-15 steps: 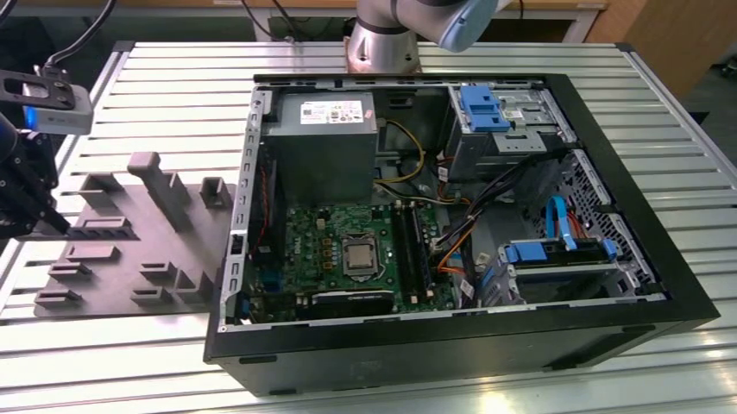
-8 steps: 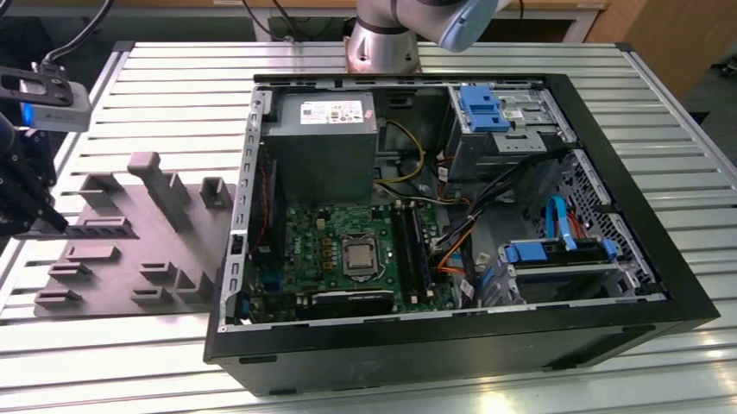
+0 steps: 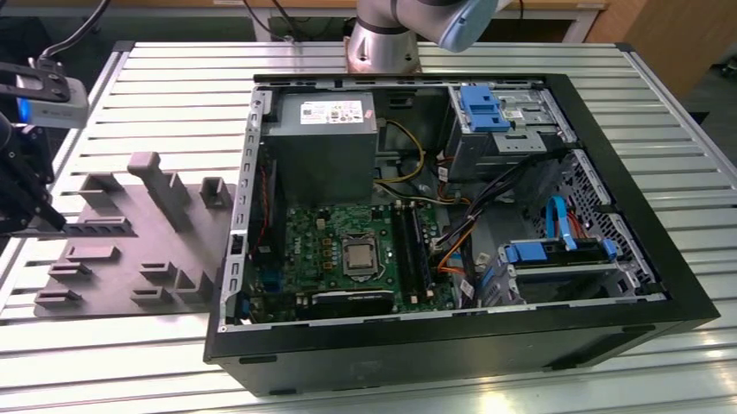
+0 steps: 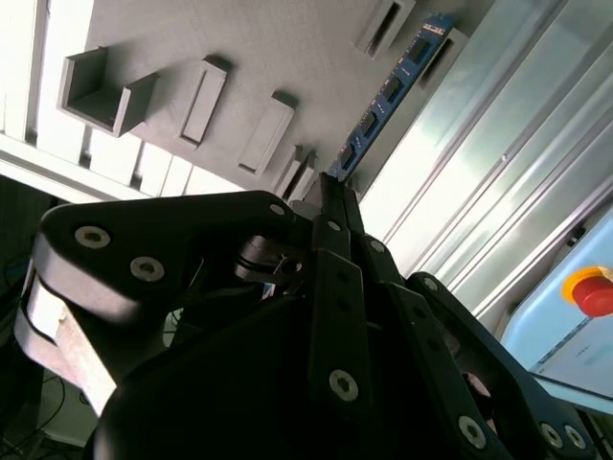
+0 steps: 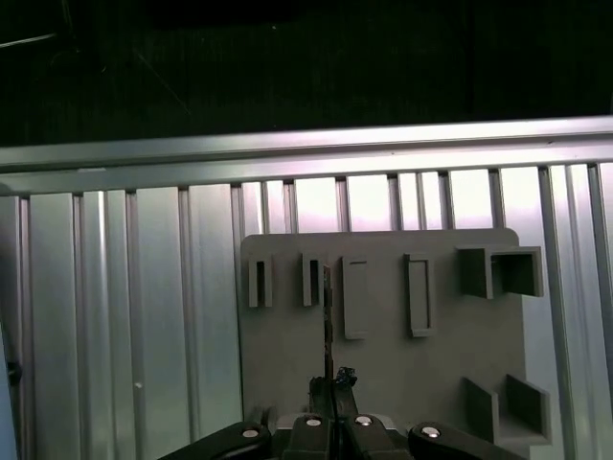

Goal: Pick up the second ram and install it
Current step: 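Pick up the second ram and move it above second insertion slot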

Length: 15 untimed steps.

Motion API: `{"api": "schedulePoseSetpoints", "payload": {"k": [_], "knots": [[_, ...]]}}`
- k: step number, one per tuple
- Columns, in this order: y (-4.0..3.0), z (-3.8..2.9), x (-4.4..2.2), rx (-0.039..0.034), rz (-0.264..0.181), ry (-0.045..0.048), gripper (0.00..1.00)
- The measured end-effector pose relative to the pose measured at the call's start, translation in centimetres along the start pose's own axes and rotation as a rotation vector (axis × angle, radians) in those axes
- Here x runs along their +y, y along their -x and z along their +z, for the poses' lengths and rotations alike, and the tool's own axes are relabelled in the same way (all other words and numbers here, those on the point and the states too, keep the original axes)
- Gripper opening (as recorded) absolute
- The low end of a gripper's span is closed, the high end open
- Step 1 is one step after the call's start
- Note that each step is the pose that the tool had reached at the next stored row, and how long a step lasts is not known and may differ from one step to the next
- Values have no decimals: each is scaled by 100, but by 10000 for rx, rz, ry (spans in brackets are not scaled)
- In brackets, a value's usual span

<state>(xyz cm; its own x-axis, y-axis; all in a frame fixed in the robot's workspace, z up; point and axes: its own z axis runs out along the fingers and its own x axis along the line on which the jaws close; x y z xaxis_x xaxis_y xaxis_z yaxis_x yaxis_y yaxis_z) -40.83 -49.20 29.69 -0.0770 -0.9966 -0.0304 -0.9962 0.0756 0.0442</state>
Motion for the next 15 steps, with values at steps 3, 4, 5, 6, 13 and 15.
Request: {"api": "schedulePoseSetpoints", "payload": {"k": [3, 4, 5, 6, 13, 15], "knots": [[1, -15, 1, 0, 1, -1, 12], [2, -20, 1, 0, 0, -1, 12], [2, -25, 1, 0, 0, -2, 12], [2, -30, 2, 0, 0, -2, 12], [5, -64, 3, 0, 0, -4, 12], [6, -74, 4, 0, 0, -4, 12]]}}
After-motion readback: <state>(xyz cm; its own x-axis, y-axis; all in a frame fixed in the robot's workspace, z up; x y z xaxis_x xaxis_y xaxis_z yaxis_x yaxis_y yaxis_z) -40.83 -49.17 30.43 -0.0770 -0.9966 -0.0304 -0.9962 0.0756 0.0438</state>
